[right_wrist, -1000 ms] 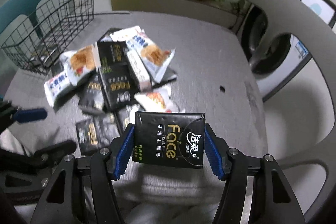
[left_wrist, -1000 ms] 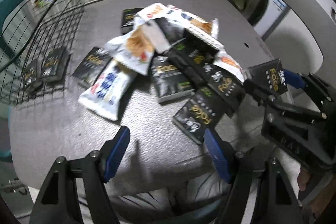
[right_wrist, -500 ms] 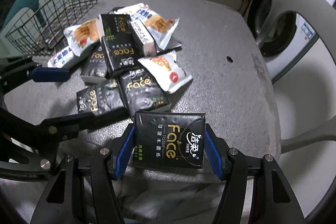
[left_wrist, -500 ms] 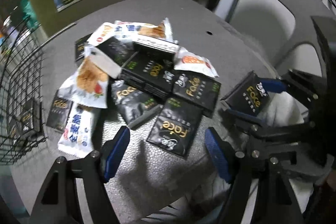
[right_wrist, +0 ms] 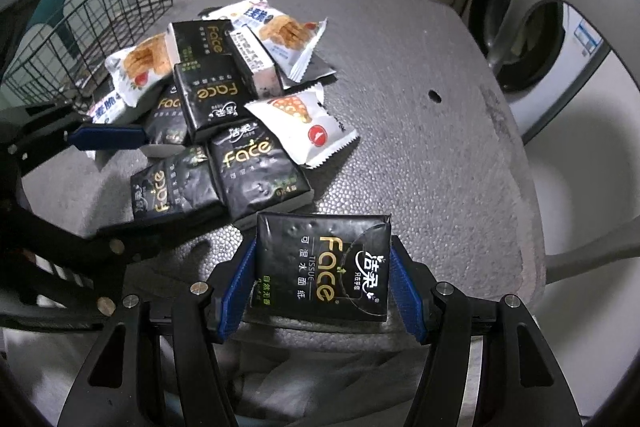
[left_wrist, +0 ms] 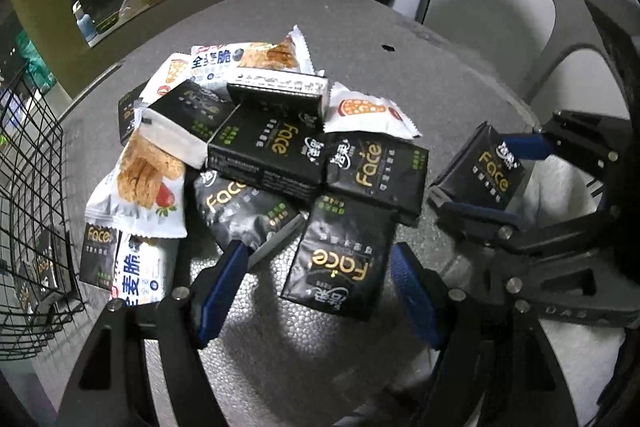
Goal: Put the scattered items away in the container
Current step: 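Lift the Face pack with the right gripper and hold it, then grasp another black Face tissue pack with the left gripper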
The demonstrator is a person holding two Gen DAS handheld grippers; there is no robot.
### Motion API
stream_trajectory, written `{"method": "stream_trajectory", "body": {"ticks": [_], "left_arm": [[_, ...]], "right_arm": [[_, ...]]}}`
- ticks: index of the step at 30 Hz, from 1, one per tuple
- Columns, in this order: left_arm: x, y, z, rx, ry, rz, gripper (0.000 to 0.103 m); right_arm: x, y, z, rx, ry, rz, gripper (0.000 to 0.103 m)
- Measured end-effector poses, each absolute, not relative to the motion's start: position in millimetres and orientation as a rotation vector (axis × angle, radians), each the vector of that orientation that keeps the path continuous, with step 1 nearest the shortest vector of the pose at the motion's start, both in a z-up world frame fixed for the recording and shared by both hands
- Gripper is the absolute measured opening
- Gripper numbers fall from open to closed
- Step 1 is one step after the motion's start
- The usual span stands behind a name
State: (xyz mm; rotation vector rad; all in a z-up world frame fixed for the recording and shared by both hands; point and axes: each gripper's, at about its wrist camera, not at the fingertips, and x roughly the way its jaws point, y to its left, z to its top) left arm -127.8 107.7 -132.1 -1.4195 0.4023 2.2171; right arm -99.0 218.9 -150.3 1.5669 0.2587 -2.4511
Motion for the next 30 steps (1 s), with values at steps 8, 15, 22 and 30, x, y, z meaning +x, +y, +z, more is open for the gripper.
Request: {"method": "stream_trajectory", "body": {"ticks": [8,15,22,30], "left_arm": [[-121,125,-140,-1.369,0.575,2.221,0.077],[-127,130,-143,-1.333,0.619,2.234,0.08],[-138,132,-148,-1.302,0.625,2.242,0.09],[-137,128,-147,-1.323,0.616,2.259,0.081]], "right_arm": [[-99,221,-150,1.571,0.222,-2.439,0.062],[-100,224,-147,1.568,0.2,-2.441,0.063],[-103,226,-149,1.572,0.168,-2.447,0.063],[-102,224,-149,1.57,0.161,-2.44,0.063]]}}
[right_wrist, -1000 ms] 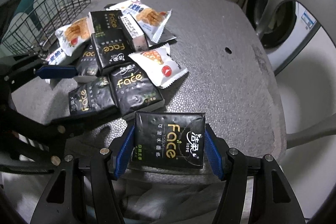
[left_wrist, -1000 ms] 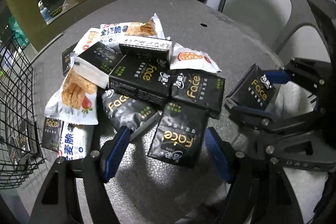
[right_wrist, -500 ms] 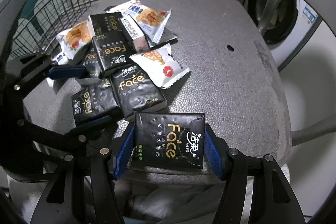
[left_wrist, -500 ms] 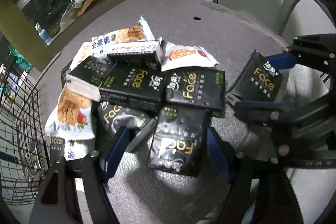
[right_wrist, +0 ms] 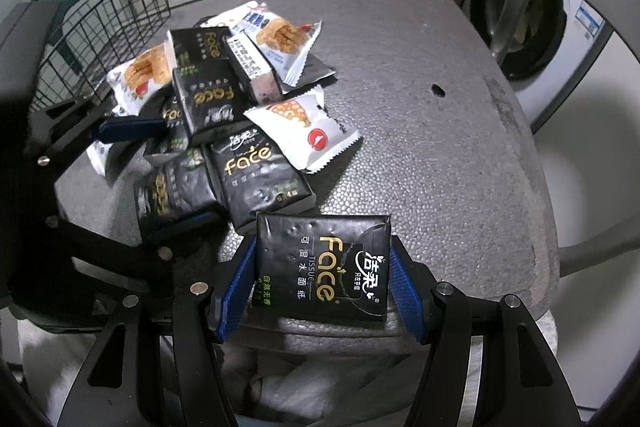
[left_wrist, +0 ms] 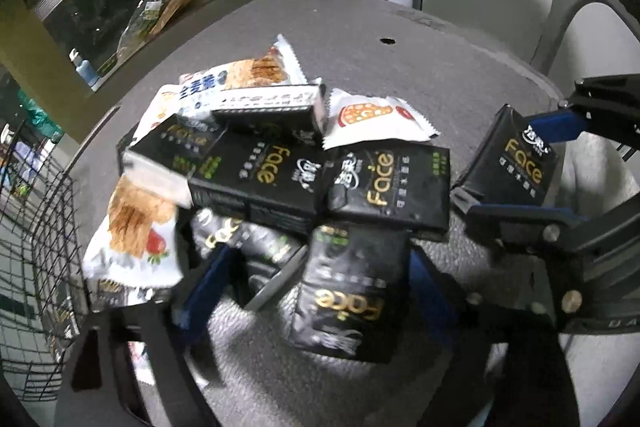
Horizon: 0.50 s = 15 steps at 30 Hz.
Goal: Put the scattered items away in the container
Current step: 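Grasp another black Face tissue pack with the left gripper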
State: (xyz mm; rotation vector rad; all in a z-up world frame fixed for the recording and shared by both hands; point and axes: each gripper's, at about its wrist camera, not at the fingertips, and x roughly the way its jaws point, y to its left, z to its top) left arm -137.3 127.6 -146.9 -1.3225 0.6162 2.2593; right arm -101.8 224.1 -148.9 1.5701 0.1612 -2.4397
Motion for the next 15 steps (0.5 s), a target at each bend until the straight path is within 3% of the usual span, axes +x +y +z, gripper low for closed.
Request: {"method": "stream_trajectory", "body": {"ticks": [5,7,12,15], "left_arm": [[-128,112,-140,-1.369,0.564,2.27,0.065],[-126,97,-137,-1.445,0.458,2.276,0.062],[-119,79,-137,-1.457,0.359,2.296,0.062],[-121,76,-139,-1.442,0.328,2.301,0.07]], "right_arm": [[-99,219,-149,1.564,0.159,-2.427,0.063],[-99,217,-149,1.56,0.163,-2.424,0.063],[-96,212,-151,1.555,0.159,-2.411,0.063],[-95,211,-151,1.554,0.157,-2.408,0.063]]}}
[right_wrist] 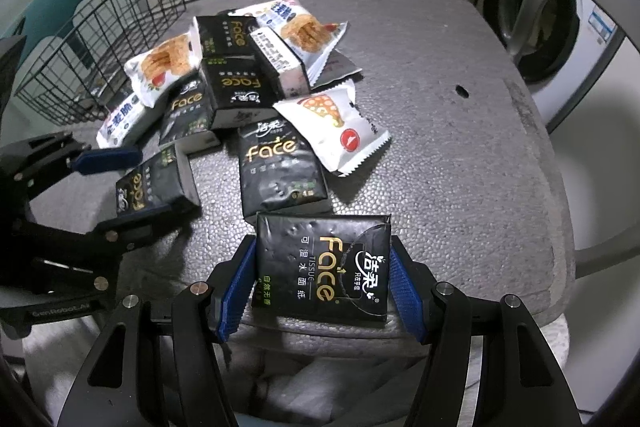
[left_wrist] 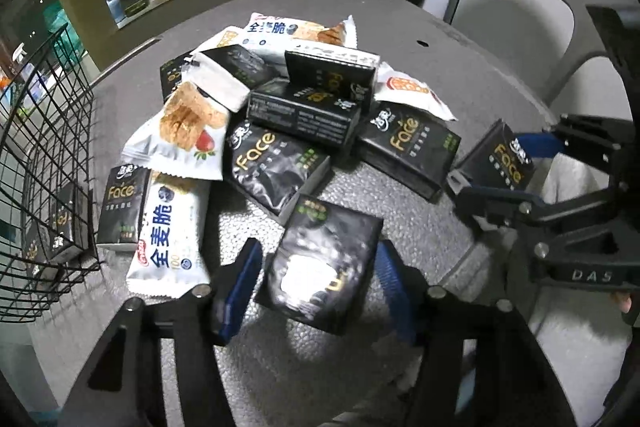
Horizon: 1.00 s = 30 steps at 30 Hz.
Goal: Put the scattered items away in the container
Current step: 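Grasp another black Face tissue pack with the left gripper, then carry both Face packs over the wire basket and open both grippers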
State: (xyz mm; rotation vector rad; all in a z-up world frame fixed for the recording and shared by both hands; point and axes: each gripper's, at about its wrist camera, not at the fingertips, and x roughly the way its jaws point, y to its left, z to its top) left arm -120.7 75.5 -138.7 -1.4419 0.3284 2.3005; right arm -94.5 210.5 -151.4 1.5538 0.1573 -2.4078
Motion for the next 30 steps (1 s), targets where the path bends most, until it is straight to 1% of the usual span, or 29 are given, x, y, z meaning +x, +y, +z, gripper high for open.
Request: {"method": "stream_trajectory", "body": {"ticks": [5,8,10,12,17,21,26,30], "left_arm": [[-128,72,-150,-1.495,0.312,2.272,0.07],[-126,76,-151,-1.48,0.32,2.281,0.07],[-126,73,-150,-1.489,0.31,2.283,0.065],[-126,73,-149,-1.497,0.311,2.28,0.052],[-123,70,-140,-1.503,0.292,2.295,0.052],[-115,63,-111,-1.455,0.247,2.347,0.052],[-106,41,-60,-1.396,0.184,2.489,0.052],[-105,-2,-14,-1.337,0.051,2.674,0.052]], "right_arm": [[-94,211,-151,1.552,0.145,-2.404,0.063],[-94,212,-151,1.552,0.144,-2.402,0.063],[-94,212,-150,1.549,0.145,-2.4,0.063],[-94,211,-150,1.543,0.157,-2.402,0.063],[-91,208,-143,1.521,0.154,-2.413,0.063],[-87,204,-128,1.479,0.144,-2.423,0.063],[-89,182,-97,1.391,0.146,-2.427,0.063],[-97,140,-58,1.255,0.173,-2.419,0.063]]}}
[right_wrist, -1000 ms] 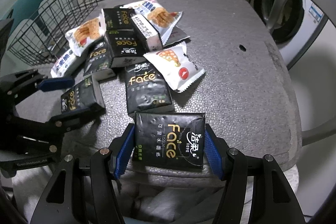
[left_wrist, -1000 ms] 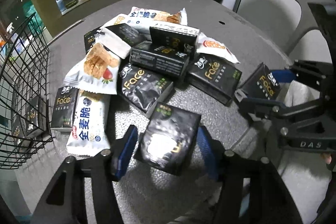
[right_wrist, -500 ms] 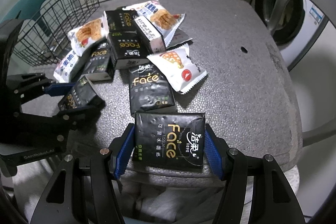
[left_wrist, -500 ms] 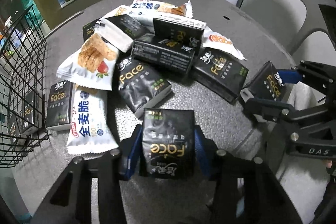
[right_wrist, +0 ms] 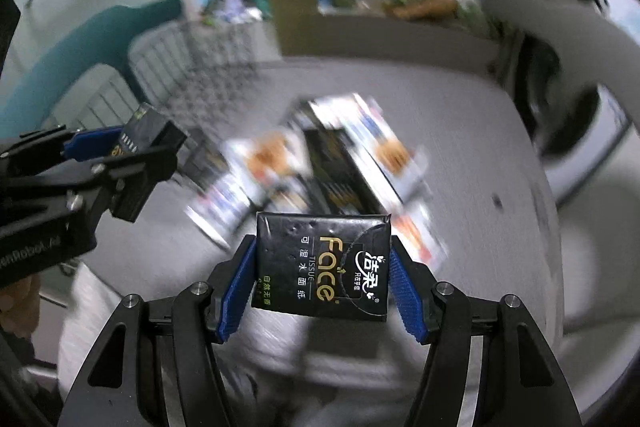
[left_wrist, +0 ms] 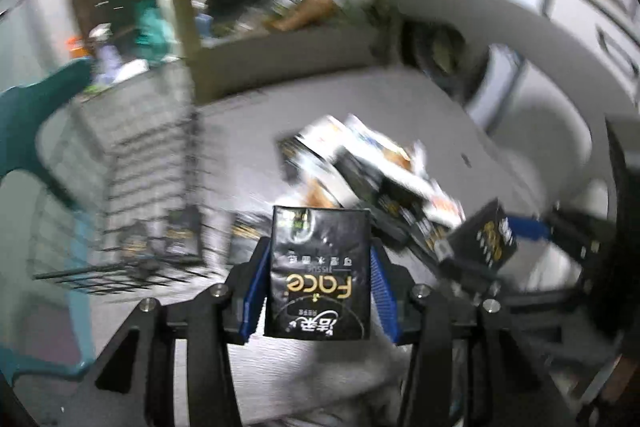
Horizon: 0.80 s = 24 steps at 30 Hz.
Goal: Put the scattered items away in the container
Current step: 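Carry both Face packs over the wire basket and open both grippers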
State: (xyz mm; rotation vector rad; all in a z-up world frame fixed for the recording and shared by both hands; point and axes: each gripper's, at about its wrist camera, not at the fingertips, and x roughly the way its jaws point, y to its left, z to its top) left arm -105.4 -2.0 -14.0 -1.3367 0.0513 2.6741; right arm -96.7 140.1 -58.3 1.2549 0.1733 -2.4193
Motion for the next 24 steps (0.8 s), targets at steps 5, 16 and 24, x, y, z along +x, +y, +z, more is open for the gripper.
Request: {"method": "stream_trajectory", "body": {"ticks": [5,16,24], "left_arm": [[-117,-66,20,-1.333,-0.178,2.924,0.052],[-140,-159,-8,-1.532,-0.36,3.067,0.052],[-136,-170,-11,-1.491,-0.383,3.094,0.08]], "right_arm": [[-116,74,-20,1.061,0.194,-2.379,0.063],[-145,-49,-31,0.963,0.344,-2.202,0.063],[-157,-54,-39,0.961,0.325,-2.244,0.067]]}}
